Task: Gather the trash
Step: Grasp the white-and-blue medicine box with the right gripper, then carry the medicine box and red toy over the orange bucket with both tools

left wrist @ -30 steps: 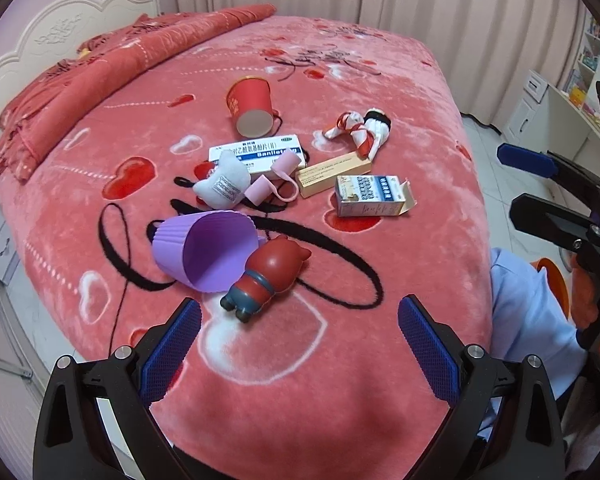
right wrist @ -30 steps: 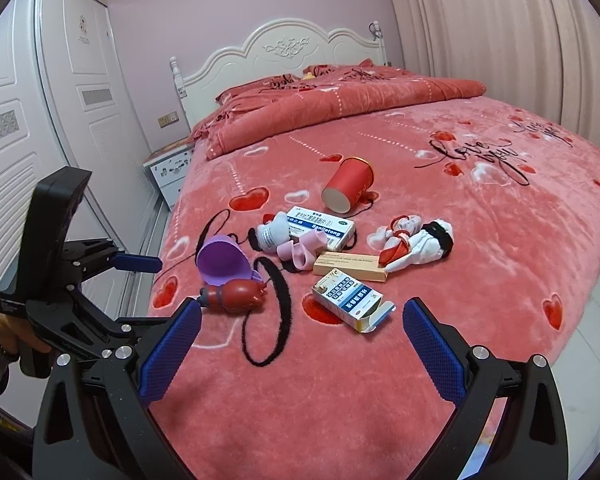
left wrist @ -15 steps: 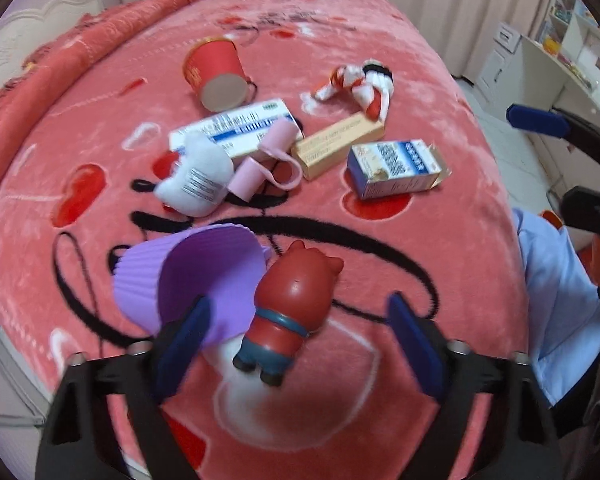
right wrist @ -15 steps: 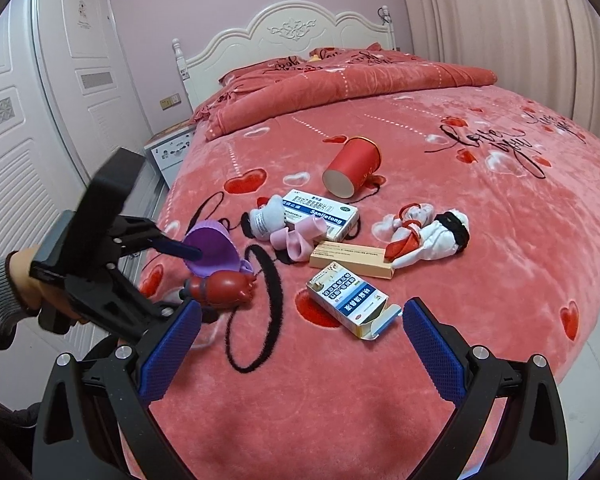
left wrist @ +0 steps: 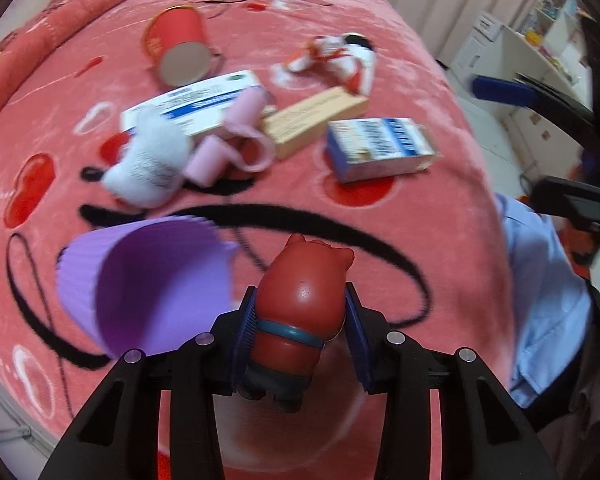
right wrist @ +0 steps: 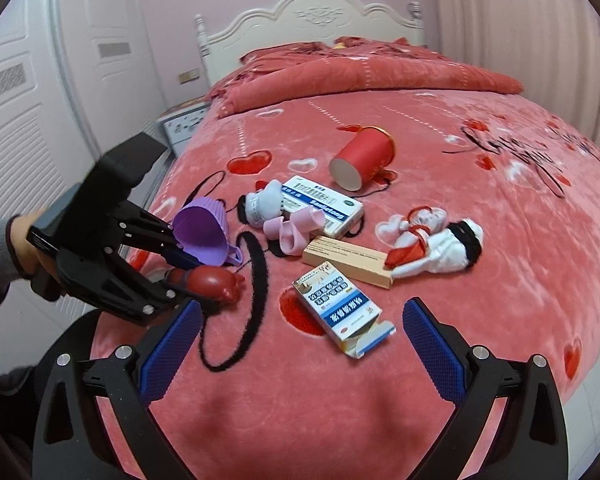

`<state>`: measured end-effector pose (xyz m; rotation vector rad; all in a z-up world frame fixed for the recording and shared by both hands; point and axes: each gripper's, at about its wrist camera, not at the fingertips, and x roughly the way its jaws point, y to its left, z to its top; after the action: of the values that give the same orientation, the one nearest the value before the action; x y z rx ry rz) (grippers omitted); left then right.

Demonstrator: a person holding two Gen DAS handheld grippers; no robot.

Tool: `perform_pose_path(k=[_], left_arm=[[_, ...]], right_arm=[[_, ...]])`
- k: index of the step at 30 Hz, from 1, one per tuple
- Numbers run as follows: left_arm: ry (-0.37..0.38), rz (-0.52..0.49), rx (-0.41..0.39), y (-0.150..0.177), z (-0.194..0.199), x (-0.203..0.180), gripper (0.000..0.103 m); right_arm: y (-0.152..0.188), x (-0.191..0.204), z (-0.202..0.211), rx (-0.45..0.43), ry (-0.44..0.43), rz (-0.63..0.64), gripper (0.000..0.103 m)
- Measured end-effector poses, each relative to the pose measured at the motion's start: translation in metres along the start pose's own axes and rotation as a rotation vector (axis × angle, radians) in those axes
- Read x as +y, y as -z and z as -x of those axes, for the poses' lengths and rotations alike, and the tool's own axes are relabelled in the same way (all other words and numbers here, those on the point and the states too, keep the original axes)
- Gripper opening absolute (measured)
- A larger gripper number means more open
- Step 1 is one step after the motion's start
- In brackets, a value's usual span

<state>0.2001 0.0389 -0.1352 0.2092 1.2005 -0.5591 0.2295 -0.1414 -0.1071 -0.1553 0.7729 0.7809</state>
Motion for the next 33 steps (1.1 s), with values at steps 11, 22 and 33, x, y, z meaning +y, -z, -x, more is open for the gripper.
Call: perform_pose_path(k=[11, 22, 33], left_arm=[[0.058, -0.054, 0.012, -0.028, -0.017, -0.024, 0.043], [0.069, -0.061, 0.033, -0.032, -0.031, -0.018, 0.043], [0.051, -0.08, 0.018, -0.029, -0.02, -0.037, 0.043]], right_arm=[[-0.009, -0.03, -0.052, 0.158, -0.074, 0.131, 0.072], [-0.001, -0.04, -0.081, 0.236, -0.103, 0.14, 0.045], [0.005, -0.032, -0.054, 0.201, -0.096, 0.113, 0.044]])
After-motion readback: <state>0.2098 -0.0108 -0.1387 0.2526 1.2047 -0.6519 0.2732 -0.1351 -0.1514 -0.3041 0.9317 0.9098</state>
